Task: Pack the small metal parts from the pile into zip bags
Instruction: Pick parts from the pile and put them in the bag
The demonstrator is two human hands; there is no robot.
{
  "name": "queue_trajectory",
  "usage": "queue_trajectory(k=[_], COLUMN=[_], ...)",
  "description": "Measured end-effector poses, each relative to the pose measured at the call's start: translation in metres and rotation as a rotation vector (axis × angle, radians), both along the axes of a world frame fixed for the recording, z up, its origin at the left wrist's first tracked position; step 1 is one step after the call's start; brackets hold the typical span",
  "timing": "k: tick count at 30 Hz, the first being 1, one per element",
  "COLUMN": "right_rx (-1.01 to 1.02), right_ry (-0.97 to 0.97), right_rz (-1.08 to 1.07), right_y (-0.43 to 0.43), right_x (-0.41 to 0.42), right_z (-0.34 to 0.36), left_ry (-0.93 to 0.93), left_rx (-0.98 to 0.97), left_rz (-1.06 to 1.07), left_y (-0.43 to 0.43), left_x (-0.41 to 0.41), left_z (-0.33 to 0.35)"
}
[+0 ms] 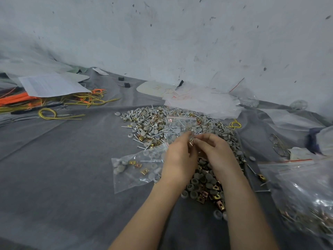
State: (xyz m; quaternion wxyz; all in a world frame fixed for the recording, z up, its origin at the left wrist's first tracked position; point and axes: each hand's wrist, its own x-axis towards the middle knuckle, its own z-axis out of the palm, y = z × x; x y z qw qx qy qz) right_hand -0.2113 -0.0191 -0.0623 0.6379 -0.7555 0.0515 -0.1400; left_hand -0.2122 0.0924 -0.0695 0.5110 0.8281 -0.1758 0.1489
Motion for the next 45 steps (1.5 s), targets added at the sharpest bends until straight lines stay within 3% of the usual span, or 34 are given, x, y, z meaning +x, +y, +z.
queue_trajectory(k=[7, 12, 24, 29, 37, 45], right_rx=[0.167, 0.201, 0.216, 0.221, 0.242, 0.296], right_ry=[-0.019, -0.042, -0.005, 0.012, 0.088, 0.148], right_rz=[0.06, 0.097, 0.141, 0.172, 0.153, 0.097], right_y=[0.0, 0.002, 0.0, 0.002, 0.005, 0.01], right_x=[-0.002, -0.003, -0.005, -0.007, -0.009, -0.009], right_z=[0.0, 0.001, 0.002, 0.004, 0.006, 0.007], left_ry=[0.111, 0.155, 0.11, 0.032, 0.104, -0.096], left_rx=[-0.304, -0.391, -0.333, -0.208, -0.199, -0.053], left_rz=[-0.052, -0.093, -0.104, -0.071, -0.033, 0.065], left_y=[0.005, 0.01, 0.011, 0.013, 0.012, 0.011], left_x=[-0.001, 0.001, 0.003, 0.003, 0.001, 0.0], left_z=[-0.003, -0.002, 0.0, 0.003, -0.001, -0.01])
